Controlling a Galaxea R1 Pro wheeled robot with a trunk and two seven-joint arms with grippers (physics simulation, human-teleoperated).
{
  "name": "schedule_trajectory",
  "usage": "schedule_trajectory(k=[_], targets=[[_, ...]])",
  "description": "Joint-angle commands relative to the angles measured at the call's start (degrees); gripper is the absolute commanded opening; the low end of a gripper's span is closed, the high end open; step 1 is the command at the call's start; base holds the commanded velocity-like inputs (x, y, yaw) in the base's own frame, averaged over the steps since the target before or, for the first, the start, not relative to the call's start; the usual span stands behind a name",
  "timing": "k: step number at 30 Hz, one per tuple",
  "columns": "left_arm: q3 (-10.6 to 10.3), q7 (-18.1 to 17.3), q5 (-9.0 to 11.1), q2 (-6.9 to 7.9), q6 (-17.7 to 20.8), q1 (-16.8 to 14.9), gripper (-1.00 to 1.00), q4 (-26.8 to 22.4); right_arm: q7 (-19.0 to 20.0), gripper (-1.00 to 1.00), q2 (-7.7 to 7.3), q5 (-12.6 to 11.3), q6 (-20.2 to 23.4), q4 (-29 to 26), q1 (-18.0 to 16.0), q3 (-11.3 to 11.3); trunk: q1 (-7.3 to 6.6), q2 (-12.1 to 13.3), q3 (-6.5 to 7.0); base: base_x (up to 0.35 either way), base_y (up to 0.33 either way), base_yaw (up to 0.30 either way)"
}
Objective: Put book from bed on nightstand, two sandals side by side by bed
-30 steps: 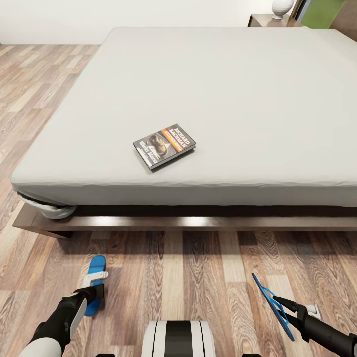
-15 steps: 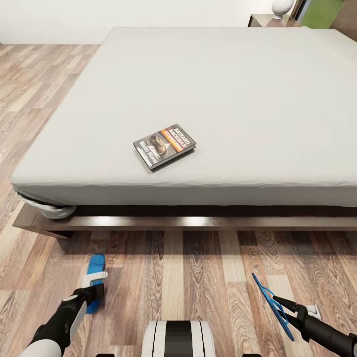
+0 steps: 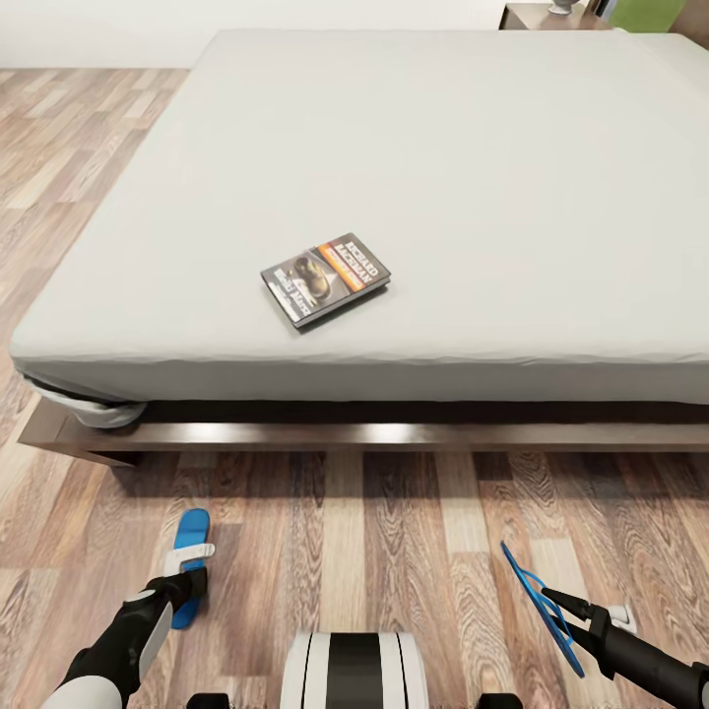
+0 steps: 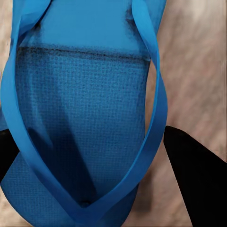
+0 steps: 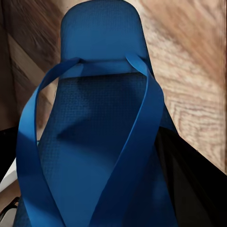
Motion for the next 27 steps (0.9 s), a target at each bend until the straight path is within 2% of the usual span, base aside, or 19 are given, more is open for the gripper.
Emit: schedule_trajectory(k=[1,7,27], targets=[[0.3,-0.4,-0.6,-0.05,0.3,0.0,-1.0,-0.1,0.0,-1.0,0.0,-0.2,0.4,0.0,0.0,-0.1,0.01,0.0,-0.26,0.0,0.0,0.0],[0.3,-0.4,-0.7,-0.05,0.3,0.0,-1.0,-0.1,0.1,-1.0,0.0,-0.2,0.3,0.0,0.0,-0.1,0.17,-0.1,-1.59,0.0,0.0,0.0],[0.3,-0.3,-0.8,-0.05,0.4,0.0,-1.0,-0.2,0.2,-1.0,-0.09,-0.2,0.3,0.0,0.0,-0.2,0.17,-0.1,-1.59,0.0,0.001,0.0]])
